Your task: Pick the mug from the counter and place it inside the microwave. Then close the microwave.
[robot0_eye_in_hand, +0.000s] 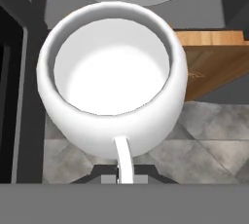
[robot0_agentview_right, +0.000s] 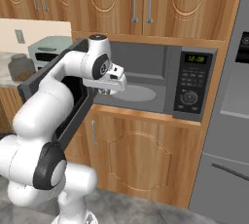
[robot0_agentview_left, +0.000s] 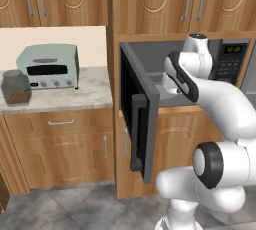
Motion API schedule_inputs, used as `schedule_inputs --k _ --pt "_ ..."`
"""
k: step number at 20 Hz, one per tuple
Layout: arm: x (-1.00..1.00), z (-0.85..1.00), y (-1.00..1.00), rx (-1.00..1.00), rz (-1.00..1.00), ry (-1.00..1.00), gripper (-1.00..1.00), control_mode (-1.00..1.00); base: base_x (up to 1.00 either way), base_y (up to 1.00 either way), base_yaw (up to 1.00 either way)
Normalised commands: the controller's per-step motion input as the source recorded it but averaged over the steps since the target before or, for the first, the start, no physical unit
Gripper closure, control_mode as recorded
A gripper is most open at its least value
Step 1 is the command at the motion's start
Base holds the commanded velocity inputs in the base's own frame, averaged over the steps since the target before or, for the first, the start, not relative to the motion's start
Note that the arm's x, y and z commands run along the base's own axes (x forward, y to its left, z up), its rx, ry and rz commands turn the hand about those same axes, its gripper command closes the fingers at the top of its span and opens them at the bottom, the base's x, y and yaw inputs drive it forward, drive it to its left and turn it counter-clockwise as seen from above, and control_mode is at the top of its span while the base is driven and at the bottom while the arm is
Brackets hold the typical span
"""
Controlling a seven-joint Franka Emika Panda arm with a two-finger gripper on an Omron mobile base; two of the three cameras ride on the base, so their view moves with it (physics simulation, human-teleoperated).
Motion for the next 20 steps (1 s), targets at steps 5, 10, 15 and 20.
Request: schedule_inputs --k 5,10,15,20 --pt "0.32 0.00 -0.09 0.00 -0.04 0.00 1.00 -1.00 0.00 0.00 0.00" --pt "0.33 -0.11 -0.03 0.00 -0.04 0.00 1.00 -1.00 0.00 0.00 0.00" --pt "0.31 -0.39 0.00 0.00 -0.05 0.00 1.00 -1.00 0.00 0.00 0.00" --pt "0.23 -0.40 0.00 0.00 -0.06 0.00 1.00 -1.00 0.00 0.00 0.00"
